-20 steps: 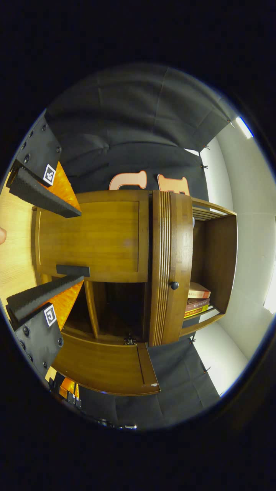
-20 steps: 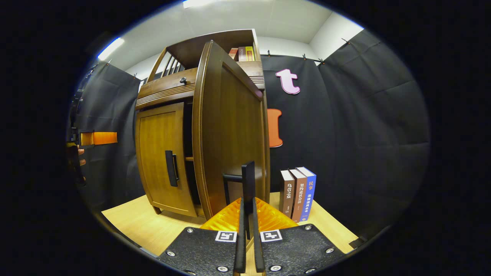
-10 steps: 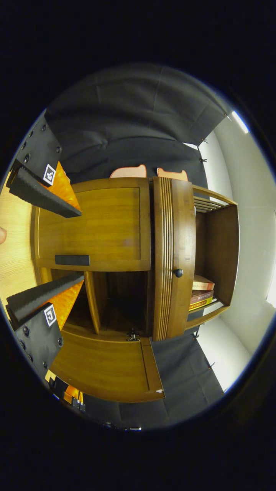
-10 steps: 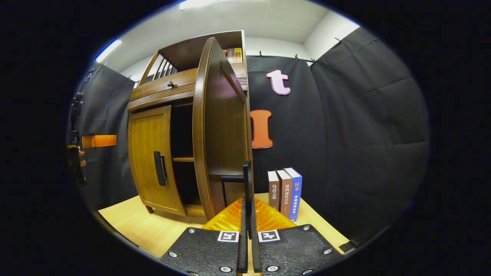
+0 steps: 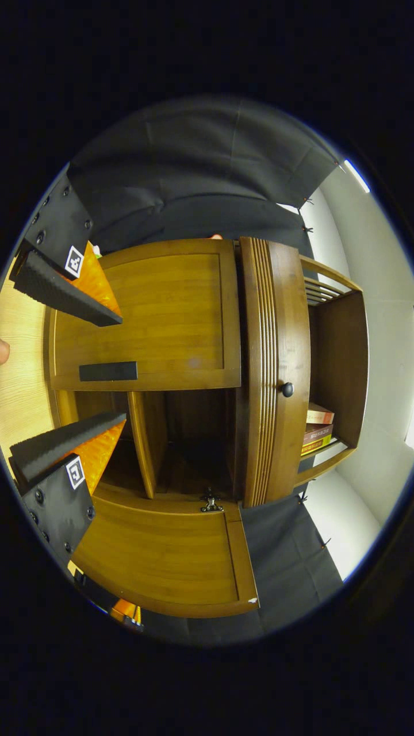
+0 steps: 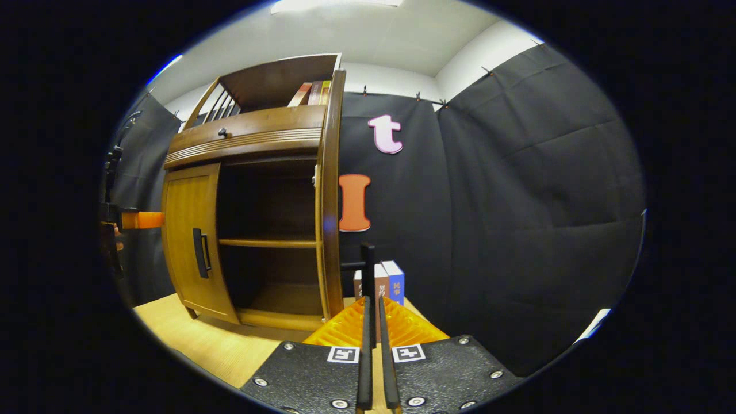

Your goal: Open the right door of the double-door shoe cabinet with the right hand, and open the left door with the left hand.

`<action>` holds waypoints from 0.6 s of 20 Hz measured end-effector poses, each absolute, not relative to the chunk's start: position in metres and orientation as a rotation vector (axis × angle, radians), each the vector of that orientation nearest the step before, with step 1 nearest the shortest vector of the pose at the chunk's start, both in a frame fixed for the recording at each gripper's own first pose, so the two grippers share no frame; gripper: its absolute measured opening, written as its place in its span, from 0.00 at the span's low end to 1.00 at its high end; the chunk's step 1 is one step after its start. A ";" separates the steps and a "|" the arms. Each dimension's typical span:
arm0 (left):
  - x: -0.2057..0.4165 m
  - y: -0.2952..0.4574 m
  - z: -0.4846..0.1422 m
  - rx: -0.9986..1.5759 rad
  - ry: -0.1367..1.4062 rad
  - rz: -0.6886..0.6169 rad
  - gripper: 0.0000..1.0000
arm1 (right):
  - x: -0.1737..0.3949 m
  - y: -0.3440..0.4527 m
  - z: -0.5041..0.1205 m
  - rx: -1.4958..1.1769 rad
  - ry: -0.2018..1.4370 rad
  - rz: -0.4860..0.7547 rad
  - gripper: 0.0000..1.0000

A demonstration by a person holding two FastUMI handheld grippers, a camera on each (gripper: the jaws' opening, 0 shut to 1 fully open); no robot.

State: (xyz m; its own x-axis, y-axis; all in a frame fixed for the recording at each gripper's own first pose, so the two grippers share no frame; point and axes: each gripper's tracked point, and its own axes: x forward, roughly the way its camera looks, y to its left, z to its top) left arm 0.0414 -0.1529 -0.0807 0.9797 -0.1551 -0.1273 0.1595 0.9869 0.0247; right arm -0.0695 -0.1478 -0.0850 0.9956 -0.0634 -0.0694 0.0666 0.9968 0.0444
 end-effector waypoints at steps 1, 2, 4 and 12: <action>0.047 -0.157 -0.084 0.039 0.126 -0.161 0.95 | -0.071 -0.151 -0.084 0.065 0.067 -0.065 0.07; 0.053 -0.162 -0.087 0.041 0.128 -0.163 0.95 | -0.071 -0.158 -0.083 0.077 0.065 -0.071 0.08; 0.064 -0.167 -0.092 0.041 0.131 -0.167 0.95 | -0.069 -0.170 -0.086 0.077 0.069 -0.099 0.03; 0.119 -0.168 -0.128 -0.006 0.169 -0.135 0.97 | -0.065 -0.179 -0.088 0.055 0.075 -0.115 0.71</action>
State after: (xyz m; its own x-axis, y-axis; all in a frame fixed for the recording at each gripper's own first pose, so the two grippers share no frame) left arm 0.1191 -0.1684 -0.1285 0.9767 -0.1345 -0.1672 0.1336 0.9909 -0.0170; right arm -0.0651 -0.1794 -0.0878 0.9906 -0.1128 -0.0779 0.1169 0.9918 0.0509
